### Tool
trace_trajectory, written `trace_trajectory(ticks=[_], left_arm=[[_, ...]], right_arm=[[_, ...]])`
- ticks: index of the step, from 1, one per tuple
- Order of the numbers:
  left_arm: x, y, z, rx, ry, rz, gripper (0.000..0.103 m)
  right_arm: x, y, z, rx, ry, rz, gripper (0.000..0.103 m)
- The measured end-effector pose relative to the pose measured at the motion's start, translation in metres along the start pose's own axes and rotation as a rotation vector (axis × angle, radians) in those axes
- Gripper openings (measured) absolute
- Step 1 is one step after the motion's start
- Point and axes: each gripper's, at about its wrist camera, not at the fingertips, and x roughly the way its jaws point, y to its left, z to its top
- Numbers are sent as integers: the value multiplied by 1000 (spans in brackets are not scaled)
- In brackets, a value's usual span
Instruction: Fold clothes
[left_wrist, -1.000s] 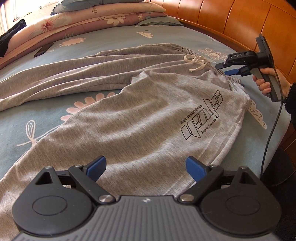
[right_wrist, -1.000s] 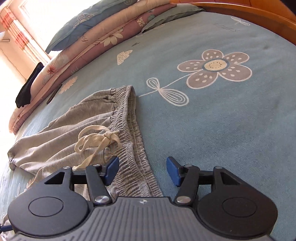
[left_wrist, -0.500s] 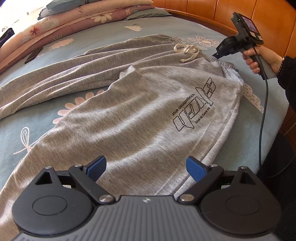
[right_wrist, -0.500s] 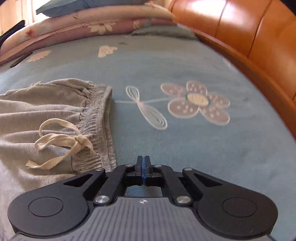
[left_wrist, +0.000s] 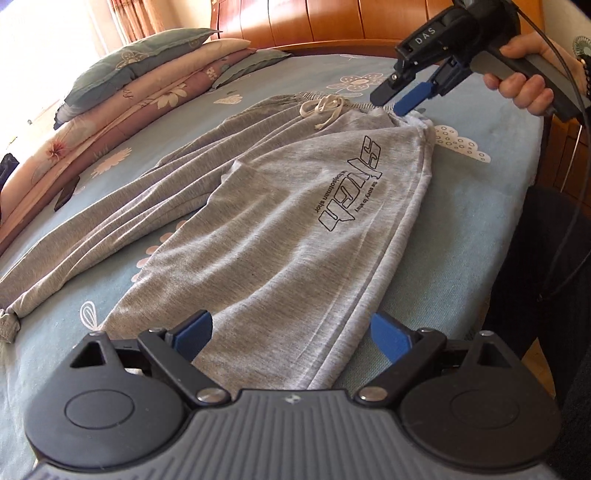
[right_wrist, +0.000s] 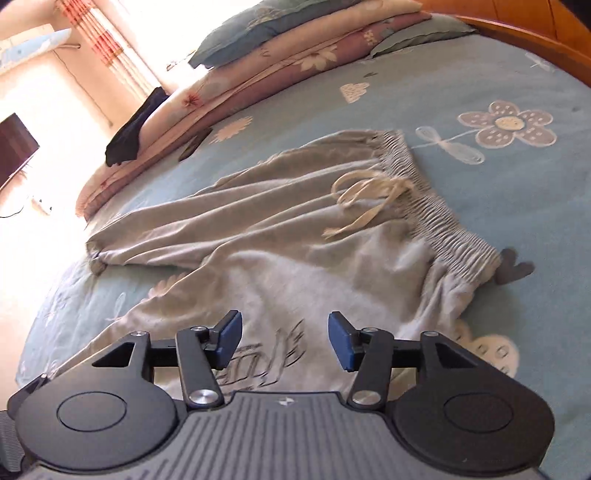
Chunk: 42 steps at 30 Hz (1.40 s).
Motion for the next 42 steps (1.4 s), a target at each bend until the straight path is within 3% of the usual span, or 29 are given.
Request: trace_trajectory(ticks=[4, 5, 10, 13, 19, 21, 26, 31, 32, 34, 35, 36, 42], left_arm=[[-8, 2, -14, -25, 16, 15, 50], [-10, 3, -17, -29, 22, 19, 46], [-11, 0, -37, 20, 49, 37, 45], [-8, -1, -48, 68, 83, 64, 45], [-6, 12, -61, 29, 124, 87, 45], [-6, 15, -63, 31, 133, 100, 45], [-6, 26, -64, 7, 177, 72, 29], [-9, 36, -71, 19, 209, 77, 29], [-10, 37, -72, 25, 212, 75, 30], [-10, 39, -74, 31, 219, 63, 27], [-10, 41, -74, 21, 225, 49, 13], [-10, 42, -74, 16, 233, 40, 5], [-26, 51, -78, 1, 268, -58, 1]], right_arm=[[19, 35, -42, -10, 108, 69, 58], [21, 44, -52, -48, 116, 59, 58], [22, 84, -82, -257, 134, -3, 58], [20, 111, -98, -502, 128, -77, 58], [36, 144, -128, -997, 166, -223, 58], [42, 151, -134, -1104, 169, -233, 58], [62, 161, -152, -1411, 194, -283, 57], [68, 160, -169, -1693, 187, -292, 54], [69, 160, -171, -1729, 181, -296, 54], [73, 161, -172, -1762, 180, -306, 36], [76, 162, -171, -1748, 194, -303, 14], [79, 163, -170, -1730, 207, -294, 5], [61, 168, -150, -1582, 322, -161, 3]])
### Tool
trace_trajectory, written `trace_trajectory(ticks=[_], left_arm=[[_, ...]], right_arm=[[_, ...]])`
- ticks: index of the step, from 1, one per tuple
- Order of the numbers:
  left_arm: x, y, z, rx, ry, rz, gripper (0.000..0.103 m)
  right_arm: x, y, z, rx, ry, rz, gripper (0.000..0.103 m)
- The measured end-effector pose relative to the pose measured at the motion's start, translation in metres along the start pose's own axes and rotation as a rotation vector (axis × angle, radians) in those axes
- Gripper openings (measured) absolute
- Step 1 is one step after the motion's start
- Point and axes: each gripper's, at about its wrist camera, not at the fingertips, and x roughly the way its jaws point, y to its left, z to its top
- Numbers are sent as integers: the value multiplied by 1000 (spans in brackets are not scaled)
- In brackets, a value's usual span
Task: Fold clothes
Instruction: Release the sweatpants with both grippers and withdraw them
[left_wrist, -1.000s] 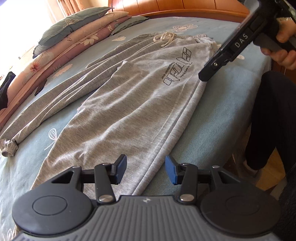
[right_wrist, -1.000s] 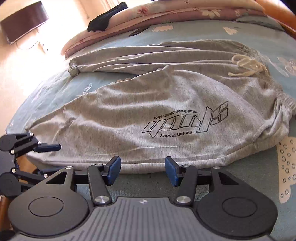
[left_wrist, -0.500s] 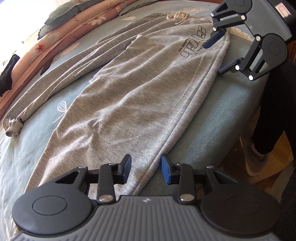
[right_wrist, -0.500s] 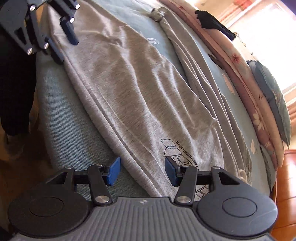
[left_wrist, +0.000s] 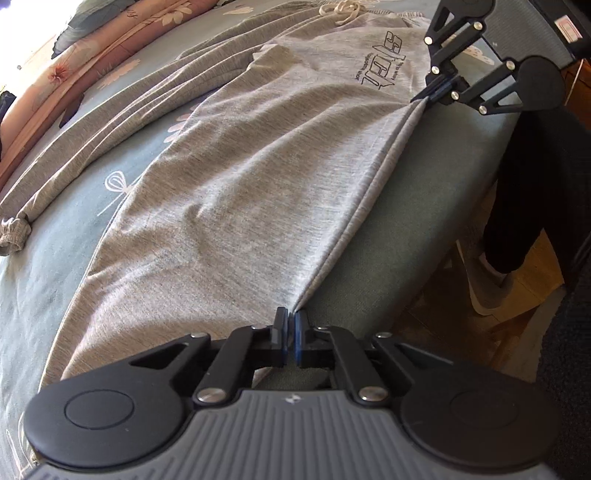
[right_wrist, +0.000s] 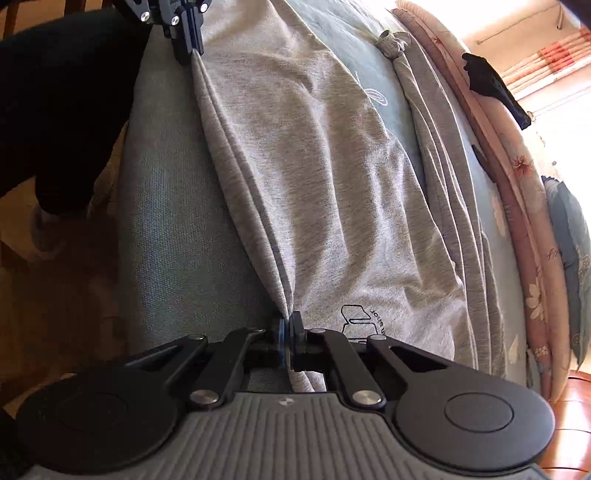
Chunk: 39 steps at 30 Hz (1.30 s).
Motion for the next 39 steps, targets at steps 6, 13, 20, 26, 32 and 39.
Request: trace_trajectory(ticks=[6, 13, 20, 26, 32, 39], left_arm=[[-15, 17, -2, -63, -7, -46, 5], [-27, 48, 41, -149, -194, 6, 24], [43, 97, 64, -389, -138, 23, 25], [33, 116, -6, -517, -82, 28, 29], [9, 128, -44, -573, -34, 90, 32], [1, 130, 25, -495, -266, -54, 48]], right_arm=[[-3, -10, -4, 128, 2, 100, 15], [-31, -58, 2, 474, -234, 153, 39], [51, -105, 23, 872, -228, 146, 40], [72, -77, 31, 973, -271, 236, 60], [66, -49, 69, 875, -293, 253, 82], [30, -69, 36, 981, -303, 83, 87]])
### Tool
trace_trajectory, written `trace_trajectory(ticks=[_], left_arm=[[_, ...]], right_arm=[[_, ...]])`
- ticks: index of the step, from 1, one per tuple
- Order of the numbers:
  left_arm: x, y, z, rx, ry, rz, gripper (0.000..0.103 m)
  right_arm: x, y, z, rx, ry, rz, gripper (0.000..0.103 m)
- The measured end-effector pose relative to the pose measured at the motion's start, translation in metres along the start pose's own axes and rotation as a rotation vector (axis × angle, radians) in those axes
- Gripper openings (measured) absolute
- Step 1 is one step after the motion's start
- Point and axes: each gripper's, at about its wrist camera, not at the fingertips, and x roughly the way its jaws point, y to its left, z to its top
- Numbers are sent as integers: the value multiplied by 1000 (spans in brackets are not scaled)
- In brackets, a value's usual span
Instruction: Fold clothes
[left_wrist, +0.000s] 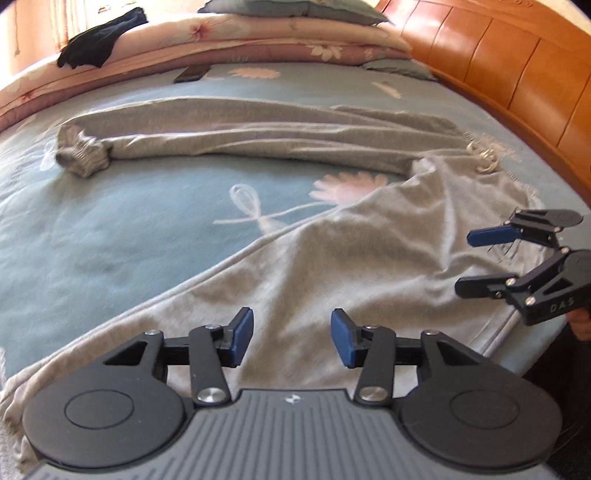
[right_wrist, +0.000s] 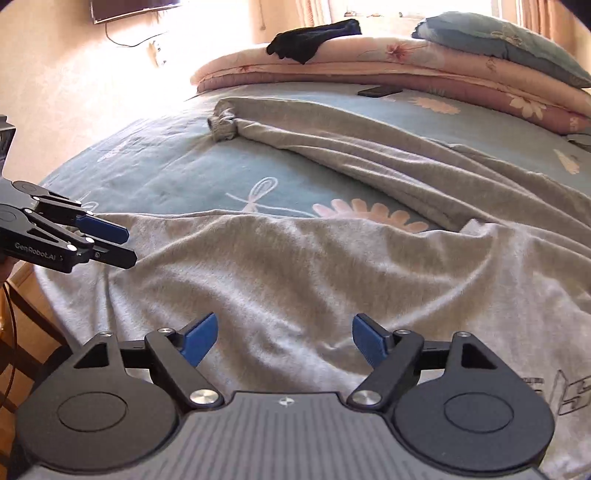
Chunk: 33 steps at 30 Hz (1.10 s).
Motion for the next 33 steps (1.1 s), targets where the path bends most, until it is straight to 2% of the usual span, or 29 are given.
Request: trace_trajectory(ticks=[1, 4, 6, 8, 10, 15, 18, 21, 22, 25, 30, 33], left_arm=[[12, -7, 12, 10, -13, -47, 48], [49, -28, 40, 25, -29, -168, 50], [80, -35, 50, -11, 3, -230, 53], [107, -37, 53, -62, 50, -258, 54], [121, -30, 47, -94, 82, -213, 54], [94, 11, 25, -152, 45, -120, 52], [77, 33, 13, -197, 58, -100, 52], [66, 29, 21, -174, 79, -60, 53], [64, 22, 29, -154, 63, -73, 56], [66, 0, 57, -111, -2, -157, 65], [113, -44, 98, -104, 0, -375, 65], [151, -59, 104, -137, 85, -430, 65]], right_arm=[[-4, -10, -3, 15, -6, -45, 89], [-8, -37, -12, 91, 16, -100, 91], [-7, -54, -20, 156, 34, -135, 96], [0, -69, -31, 229, 71, -126, 98], [2, -70, -39, 229, 55, -111, 103], [10, -48, -49, 62, 63, -185, 103], [10, -49, -52, 71, 43, -194, 103], [10, -50, -52, 83, 30, -197, 103], [11, -50, -53, 82, 26, -199, 103], [10, -48, -55, 85, -1, -210, 103], [8, -47, -57, 79, -14, -206, 103], [7, -47, -58, 69, -14, -199, 103]])
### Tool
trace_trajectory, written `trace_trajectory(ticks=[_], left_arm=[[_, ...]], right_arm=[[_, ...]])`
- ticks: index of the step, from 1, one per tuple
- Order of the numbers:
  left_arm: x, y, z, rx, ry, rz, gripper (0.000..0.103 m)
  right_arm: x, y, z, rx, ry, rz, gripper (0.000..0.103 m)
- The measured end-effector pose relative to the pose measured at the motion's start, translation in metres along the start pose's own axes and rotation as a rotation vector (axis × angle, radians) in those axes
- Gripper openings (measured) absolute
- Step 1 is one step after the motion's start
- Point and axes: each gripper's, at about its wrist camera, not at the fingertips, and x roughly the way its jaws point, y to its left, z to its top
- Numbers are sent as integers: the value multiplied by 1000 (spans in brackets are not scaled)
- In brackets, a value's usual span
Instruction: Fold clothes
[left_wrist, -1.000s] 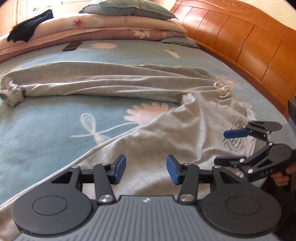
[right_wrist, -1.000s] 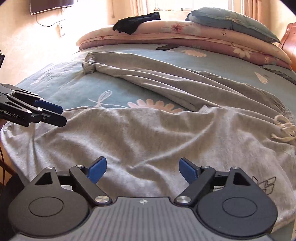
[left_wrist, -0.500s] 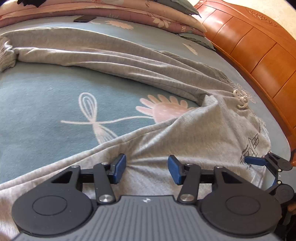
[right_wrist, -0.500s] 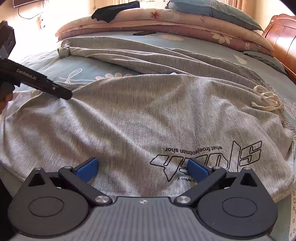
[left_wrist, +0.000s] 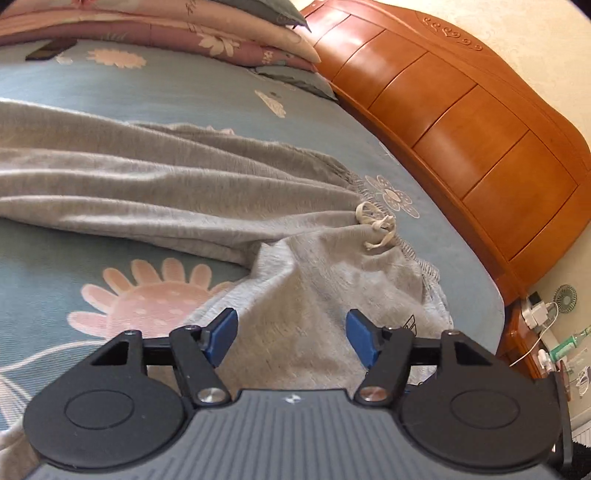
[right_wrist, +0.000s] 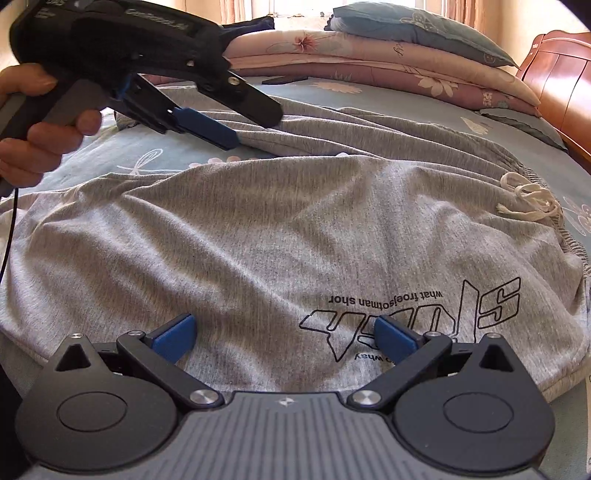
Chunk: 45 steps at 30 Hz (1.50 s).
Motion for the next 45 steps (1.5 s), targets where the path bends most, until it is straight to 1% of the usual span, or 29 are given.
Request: trace_trajectory(ticks=[2, 3, 4, 7, 8, 9, 11, 12, 14, 16, 17, 19, 20, 21, 23, 25, 28, 30, 32, 33, 34, 35, 36, 37, 39, 40, 42, 43, 45], left_arm=[[16, 9, -3, -42, 44, 30, 64], [17, 17, -6, -67, 34, 58, 60], [12, 24, -7, -90, 5, 83, 56], [-12, 38, -1, -153, -82, 218, 55], [-21, 40, 2, -153, -106, 229, 55], [-27, 40, 3, -147, -119, 196, 55], [-32, 35, 4, -132, -124, 94, 67], [-31, 30, 4, -119, -120, 38, 69], [-17, 21, 4, -101, -93, -59, 69], [10, 16, 7, -107, -44, -114, 69], [22, 16, 9, -109, -30, -100, 69], [41, 20, 13, -107, -19, -18, 67], [46, 23, 16, -112, -28, 7, 62], [46, 28, 21, -122, -49, 20, 62], [34, 33, 30, -179, -59, 50, 62], [10, 27, 31, -136, -85, 70, 65], [-32, 23, 14, -98, -97, 48, 77], [-49, 27, -3, -120, -67, 9, 79], [-51, 35, -20, -157, -17, -18, 80], [-49, 41, -28, -175, 4, -2, 80], [-44, 48, -34, -183, 19, 63, 80], [-45, 54, -37, -177, 3, 109, 71], [-48, 60, -38, -165, -35, 123, 73], [-53, 64, -36, -173, -67, 165, 72], [-65, 69, -27, -212, -127, 304, 70], [-71, 70, -24, -226, -146, 323, 70], [-83, 72, -19, -258, -162, 263, 71], [-88, 70, -20, -262, -168, 208, 76], [-87, 60, -23, -232, -161, 122, 79]], right_arm=[[-1, 0, -1, -8, -5, 6, 103], [-1, -1, -2, -11, -9, 10, 103], [-1, -1, -3, -15, -12, 14, 103], [-2, -2, -4, -20, -23, 20, 103], [-2, -2, -5, -22, -26, 21, 103], [-1, -2, -5, -24, -30, 22, 103], [-1, -2, -6, -25, -36, 23, 103], [-1, -2, -6, -23, -36, 22, 103], [-1, -1, -5, -20, -37, 18, 103], [-1, 0, -5, -18, -37, 13, 103], [-1, 0, -5, -18, -37, 13, 103], [-1, -1, -4, -17, -35, 14, 103], [-1, -1, -4, -17, -35, 14, 103], [-1, -1, -4, -17, -35, 14, 103], [-1, -1, -4, -16, -35, 14, 103], [-1, -1, -5, -14, -38, 14, 103], [-1, -1, -6, -12, -46, 12, 103], [-1, -1, -6, -10, -50, 10, 103], [-1, -1, -6, -8, -52, 8, 103], [-1, -1, -6, -8, -53, 6, 103], [-1, -1, -6, -6, -52, 5, 103], [-1, -1, -5, -5, -49, 3, 103], [-1, -1, -5, -4, -46, 2, 103], [-1, 0, -4, -3, -43, 0, 103], [-1, 0, -3, 1, -34, -4, 103], [-1, 0, -3, 3, -30, -6, 103], [-1, 1, -2, 3, -21, -11, 103], [-2, 2, -2, 3, -17, -13, 103], [-3, 2, -2, 0, -9, -15, 103]])
